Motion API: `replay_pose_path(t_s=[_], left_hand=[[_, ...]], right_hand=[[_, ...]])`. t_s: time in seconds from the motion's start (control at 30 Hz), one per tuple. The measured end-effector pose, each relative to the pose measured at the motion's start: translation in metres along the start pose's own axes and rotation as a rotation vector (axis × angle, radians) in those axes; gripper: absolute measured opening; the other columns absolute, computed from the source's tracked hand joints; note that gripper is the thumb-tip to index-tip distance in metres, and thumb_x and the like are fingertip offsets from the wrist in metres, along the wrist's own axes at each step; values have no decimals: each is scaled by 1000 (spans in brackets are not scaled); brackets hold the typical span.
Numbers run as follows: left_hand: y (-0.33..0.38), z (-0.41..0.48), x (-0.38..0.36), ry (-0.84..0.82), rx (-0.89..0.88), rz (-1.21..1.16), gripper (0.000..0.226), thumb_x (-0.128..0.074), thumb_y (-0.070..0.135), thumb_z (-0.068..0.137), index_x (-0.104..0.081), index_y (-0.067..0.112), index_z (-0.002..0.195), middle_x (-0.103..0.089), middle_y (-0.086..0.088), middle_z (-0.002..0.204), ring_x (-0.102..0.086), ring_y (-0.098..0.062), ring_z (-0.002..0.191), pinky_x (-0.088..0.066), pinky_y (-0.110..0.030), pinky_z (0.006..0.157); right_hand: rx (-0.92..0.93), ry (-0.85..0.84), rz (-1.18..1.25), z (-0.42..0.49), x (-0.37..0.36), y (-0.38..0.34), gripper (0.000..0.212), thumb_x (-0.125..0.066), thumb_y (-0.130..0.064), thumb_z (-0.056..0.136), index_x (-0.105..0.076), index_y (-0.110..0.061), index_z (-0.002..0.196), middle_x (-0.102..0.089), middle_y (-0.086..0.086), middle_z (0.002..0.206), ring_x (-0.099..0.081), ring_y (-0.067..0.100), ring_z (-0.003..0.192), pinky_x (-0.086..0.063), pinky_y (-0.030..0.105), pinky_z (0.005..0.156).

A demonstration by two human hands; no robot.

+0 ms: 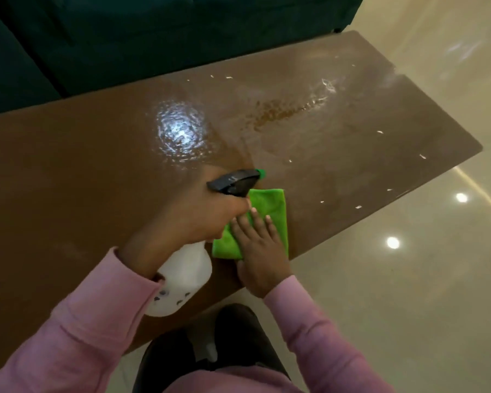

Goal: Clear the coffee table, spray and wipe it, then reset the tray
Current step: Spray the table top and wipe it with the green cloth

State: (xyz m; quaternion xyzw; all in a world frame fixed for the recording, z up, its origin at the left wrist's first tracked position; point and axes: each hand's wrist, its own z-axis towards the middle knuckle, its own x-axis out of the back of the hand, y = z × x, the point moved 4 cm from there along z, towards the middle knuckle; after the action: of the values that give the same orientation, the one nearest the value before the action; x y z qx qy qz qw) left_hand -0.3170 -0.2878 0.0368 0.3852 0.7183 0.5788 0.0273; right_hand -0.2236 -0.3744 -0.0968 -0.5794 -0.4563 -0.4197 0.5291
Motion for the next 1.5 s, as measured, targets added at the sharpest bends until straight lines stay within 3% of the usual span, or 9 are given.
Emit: replay_pose_path(t_s=[0.23,0.37,0.5,0.6,0.8,0.93,1.03,1.3,1.5], left_hand=[[36,34,-83,-201,37,258,21,-73,24,80,-63,11,68,-55,-2,50,-53,-20,46,-42,-29,52],[30,39,-92,-223,73,355,25,-77,33,77,-67,10,79,-59,-2,55,-55,-18,50,-42,-27,54],[23,41,-77,-179,80,153,35,-78,31,76,-69,7,100,-63,-23,71,-55,-24,51,-44,-31,55],[14,40,-59,-99,82,3,23,-73,13,84,-66,-2,99,-54,-24,66,-47,-21,37,-40,-27,43],[-4,35,-33,81,71,-61,16,-69,14,87,-66,0,94,-59,-40,75,-50,-26,39,-44,-33,48],[-12,45,-31,112,55,-162,34,-70,13,86,-61,-12,105,-57,-40,76,-43,-19,32,-37,-25,40],[-15,51,-27,101,63,-202,34,-70,16,85,-61,-9,105,-59,-43,87,-44,-21,33,-39,-25,39],[-28,55,-11,95,72,-221,11,-64,15,91,-66,5,97,-69,-18,90,-49,-17,38,-44,-31,44],[-25,68,-5,144,60,-253,15,-65,13,90,-65,-2,93,-62,-38,88,-45,-20,33,-42,-30,44]], right_hand=[[88,325,297,-16,-9,-12,49,-71,-23,73,-60,-6,118,-65,15,115,-49,33,116,-42,55,99],[155,513,262,-16,6,-11,51,-29,-34,99,-24,-21,148,-53,4,129,-43,26,123,-31,46,110],[182,202,127,-16,1,7,55,-49,-35,78,-55,-18,130,-58,4,134,-48,28,130,-33,52,111],[101,86,25,-7,7,60,66,-38,-33,73,-51,-16,136,-50,5,143,-45,28,133,-24,49,113],[-112,-1,12,21,30,108,83,-22,-36,69,-27,-18,149,-20,0,159,-12,28,147,0,42,119],[154,-17,-17,-2,5,36,71,-38,-34,77,-34,-23,147,-31,0,155,-26,29,143,-12,49,118],[213,1,-21,-22,8,67,70,-41,-26,74,-39,-22,144,-36,0,152,-33,25,140,-13,41,118],[-296,14,6,21,55,207,80,-34,-21,69,-28,-19,148,-22,3,157,-16,30,147,-3,39,118],[69,-59,-20,7,19,88,80,-32,-28,70,-25,-21,149,-22,-1,157,-15,25,145,-5,43,118]])
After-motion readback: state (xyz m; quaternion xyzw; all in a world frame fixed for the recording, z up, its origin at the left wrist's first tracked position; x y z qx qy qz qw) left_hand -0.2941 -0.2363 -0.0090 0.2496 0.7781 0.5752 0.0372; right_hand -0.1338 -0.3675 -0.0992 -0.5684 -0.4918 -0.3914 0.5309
